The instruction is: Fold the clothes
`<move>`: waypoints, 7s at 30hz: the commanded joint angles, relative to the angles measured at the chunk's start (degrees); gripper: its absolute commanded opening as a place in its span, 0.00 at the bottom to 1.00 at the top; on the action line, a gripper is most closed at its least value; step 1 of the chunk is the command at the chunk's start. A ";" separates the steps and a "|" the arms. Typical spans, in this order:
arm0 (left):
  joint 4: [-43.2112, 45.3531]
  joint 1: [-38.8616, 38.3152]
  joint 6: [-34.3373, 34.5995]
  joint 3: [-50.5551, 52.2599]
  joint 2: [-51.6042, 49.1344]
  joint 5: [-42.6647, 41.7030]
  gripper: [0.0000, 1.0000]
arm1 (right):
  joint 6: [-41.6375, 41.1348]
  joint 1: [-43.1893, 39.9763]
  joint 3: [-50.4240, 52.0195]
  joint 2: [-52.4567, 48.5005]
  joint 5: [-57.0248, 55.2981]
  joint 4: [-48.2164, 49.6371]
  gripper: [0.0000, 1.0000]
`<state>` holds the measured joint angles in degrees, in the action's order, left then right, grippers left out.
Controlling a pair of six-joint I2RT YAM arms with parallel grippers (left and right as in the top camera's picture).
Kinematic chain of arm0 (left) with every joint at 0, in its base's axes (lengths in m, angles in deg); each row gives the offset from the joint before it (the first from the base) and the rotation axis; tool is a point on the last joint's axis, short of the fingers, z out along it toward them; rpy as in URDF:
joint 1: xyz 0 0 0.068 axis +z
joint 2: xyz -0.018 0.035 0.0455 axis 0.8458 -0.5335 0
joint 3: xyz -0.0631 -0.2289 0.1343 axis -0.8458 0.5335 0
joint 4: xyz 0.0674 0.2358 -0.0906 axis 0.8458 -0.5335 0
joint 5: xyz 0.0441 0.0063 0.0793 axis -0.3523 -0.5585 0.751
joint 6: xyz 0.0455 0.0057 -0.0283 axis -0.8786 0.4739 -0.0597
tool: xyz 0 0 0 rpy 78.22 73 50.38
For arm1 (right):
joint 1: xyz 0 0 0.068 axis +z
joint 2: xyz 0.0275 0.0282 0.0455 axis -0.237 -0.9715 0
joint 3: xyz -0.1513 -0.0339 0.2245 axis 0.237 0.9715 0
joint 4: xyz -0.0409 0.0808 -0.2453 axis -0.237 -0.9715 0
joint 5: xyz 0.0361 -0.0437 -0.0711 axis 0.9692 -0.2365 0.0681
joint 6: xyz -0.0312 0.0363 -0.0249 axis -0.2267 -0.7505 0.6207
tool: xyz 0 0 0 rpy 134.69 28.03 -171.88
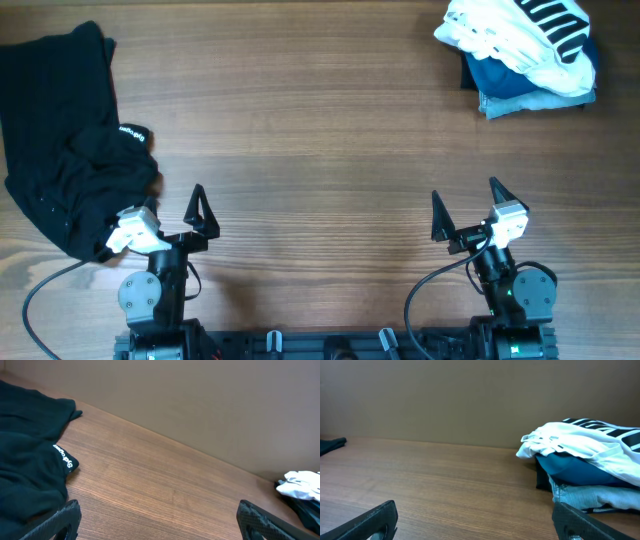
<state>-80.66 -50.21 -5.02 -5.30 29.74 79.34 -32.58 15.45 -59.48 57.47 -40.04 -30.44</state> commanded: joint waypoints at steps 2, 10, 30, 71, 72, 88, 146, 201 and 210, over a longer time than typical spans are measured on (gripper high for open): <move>-0.02 -0.20 -1.31 0.42 0.35 -0.04 1.00 | 0.59 0.33 0.15 -0.02 -0.55 0.15 1.00; -0.02 -0.20 -1.31 0.42 0.35 -0.04 1.00 | 0.61 0.33 0.15 -0.02 -0.55 0.15 1.00; -0.02 -0.20 -1.31 0.42 0.35 -0.04 1.00 | 0.81 0.33 0.15 -0.02 -0.72 0.24 1.00; -14.60 -0.20 -5.90 -35.28 -39.71 -7.06 1.00 | 0.72 0.33 -21.38 -25.03 4.92 0.50 1.00; -17.99 -0.20 -7.19 -39.12 -43.21 -7.08 1.00 | 0.74 0.33 -24.20 -28.65 4.92 -1.07 1.00; -31.50 0.07 -10.14 -67.47 -83.58 0.61 0.99 | -7.82 0.33 -57.40 -81.94 32.85 -18.08 1.00; -12.79 -6.84 -3.61 -79.28 -94.86 17.68 0.04 | -6.95 0.33 -57.29 -86.66 29.09 -18.62 0.91; 0.74 -34.45 4.94 -79.87 -76.85 10.43 0.04 | -9.97 7.34 -57.29 -91.89 43.45 12.50 0.87; -17.22 -34.45 4.94 -79.84 -78.25 8.48 0.04 | -12.22 5.35 -57.29 -91.78 42.42 15.06 0.84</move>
<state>-94.82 -84.65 -0.21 -84.55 -47.79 90.29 -43.64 23.12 -116.09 -34.88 2.43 -15.69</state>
